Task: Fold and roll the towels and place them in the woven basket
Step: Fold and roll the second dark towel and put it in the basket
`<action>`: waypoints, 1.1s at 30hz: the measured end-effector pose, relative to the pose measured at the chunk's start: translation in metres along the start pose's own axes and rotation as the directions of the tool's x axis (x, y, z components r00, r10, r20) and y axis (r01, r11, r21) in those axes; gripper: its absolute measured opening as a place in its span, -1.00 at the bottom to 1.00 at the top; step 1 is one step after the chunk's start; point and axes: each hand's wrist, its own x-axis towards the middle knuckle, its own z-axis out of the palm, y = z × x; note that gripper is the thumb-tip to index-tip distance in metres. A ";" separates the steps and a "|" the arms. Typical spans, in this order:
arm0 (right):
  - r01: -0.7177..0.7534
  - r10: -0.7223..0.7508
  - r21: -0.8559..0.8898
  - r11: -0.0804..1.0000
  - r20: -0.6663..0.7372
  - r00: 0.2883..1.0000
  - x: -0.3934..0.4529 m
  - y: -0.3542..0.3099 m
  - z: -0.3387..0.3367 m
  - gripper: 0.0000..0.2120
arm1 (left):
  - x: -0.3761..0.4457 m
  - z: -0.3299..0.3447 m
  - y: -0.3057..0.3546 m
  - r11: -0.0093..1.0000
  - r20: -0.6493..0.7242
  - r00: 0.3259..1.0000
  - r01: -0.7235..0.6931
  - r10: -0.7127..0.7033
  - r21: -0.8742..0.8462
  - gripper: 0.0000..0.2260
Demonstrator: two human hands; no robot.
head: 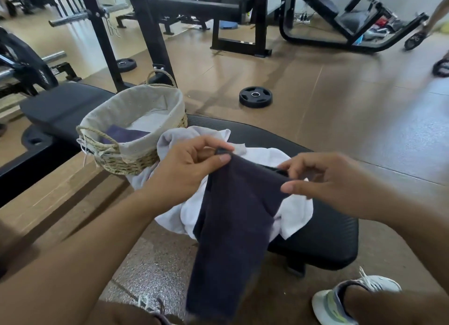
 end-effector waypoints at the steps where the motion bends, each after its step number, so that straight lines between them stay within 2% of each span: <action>1: -0.043 0.044 -0.023 0.999 0.030 0.999 0.002 0.002 0.001 -0.72 | -0.001 0.001 -0.003 1.000 0.027 0.999 0.024 -0.024 0.004 -0.87; 4: -0.033 0.033 0.002 0.999 -0.010 0.999 0.002 -0.002 0.000 -0.77 | 0.001 -0.004 -0.006 0.996 0.093 0.991 0.093 -0.092 -0.001 -0.85; 6: -0.005 0.008 0.077 0.997 -0.038 0.999 0.000 -0.006 -0.001 -0.73 | 0.001 -0.008 -0.006 0.992 0.149 0.980 0.127 -0.128 0.014 -0.83; 8: 0.013 -0.012 0.175 0.985 -0.008 1.000 0.000 -0.009 0.000 -0.69 | -0.001 -0.010 -0.004 0.991 0.176 0.975 0.128 -0.135 0.049 -0.80; 10: -0.015 -0.010 0.243 0.970 0.102 0.995 0.000 -0.009 0.000 -0.67 | -0.004 -0.007 -0.001 0.993 0.191 0.975 0.113 -0.118 0.037 -0.77; 11: -0.056 -0.004 0.290 0.955 0.204 0.979 -0.001 -0.010 -0.002 -0.65 | -0.006 -0.005 0.002 0.994 0.211 0.972 0.110 -0.106 -0.005 -0.76; 13: -0.175 -0.025 0.426 0.888 0.425 0.905 -0.005 -0.011 -0.010 -0.63 | -0.010 0.000 0.012 0.977 0.278 0.957 0.131 -0.081 -0.166 -0.76; 15: -0.248 -0.055 0.515 0.820 0.504 0.862 -0.008 -0.012 -0.016 -0.57 | -0.013 0.004 0.021 0.937 0.330 0.942 0.170 -0.063 -0.306 -0.77; 16: -0.241 -0.039 0.495 0.835 0.489 0.872 -0.007 -0.012 -0.016 -0.53 | -0.014 0.006 0.023 0.928 0.334 0.941 0.174 -0.057 -0.331 -0.77; 19: -0.087 0.017 0.202 0.976 0.324 0.946 -0.004 -0.015 -0.001 -0.48 | -0.012 0.011 0.016 0.946 0.312 0.948 0.152 -0.057 -0.286 -0.77; 23: 0.011 -0.014 0.019 1.000 0.144 0.989 -0.005 -0.021 0.026 -0.57 | -0.011 0.019 0.009 0.974 0.255 0.966 0.097 -0.043 -0.204 -0.79; 27: 0.000 -0.007 -0.137 0.991 -0.048 0.999 -0.006 -0.028 0.044 -0.42 | -0.010 0.027 0.002 0.996 0.160 0.987 0.010 0.005 -0.090 -0.79; 29: 0.020 -0.037 -0.145 0.989 -0.119 0.992 -0.006 -0.027 0.044 -0.47 | -0.009 0.030 0.001 0.998 0.106 0.994 0.016 -0.009 -0.067 -0.81; 32: 0.034 -0.046 -0.057 0.998 -0.214 0.976 -0.005 -0.020 0.035 -0.64 | -0.010 0.031 -0.008 0.980 0.229 0.964 0.163 -0.134 -0.114 -0.71; 33: 0.030 -0.034 -0.025 0.999 -0.216 0.976 -0.004 -0.016 0.032 -0.71 | -0.012 0.031 -0.012 0.981 0.268 0.952 0.176 -0.150 -0.077 -0.67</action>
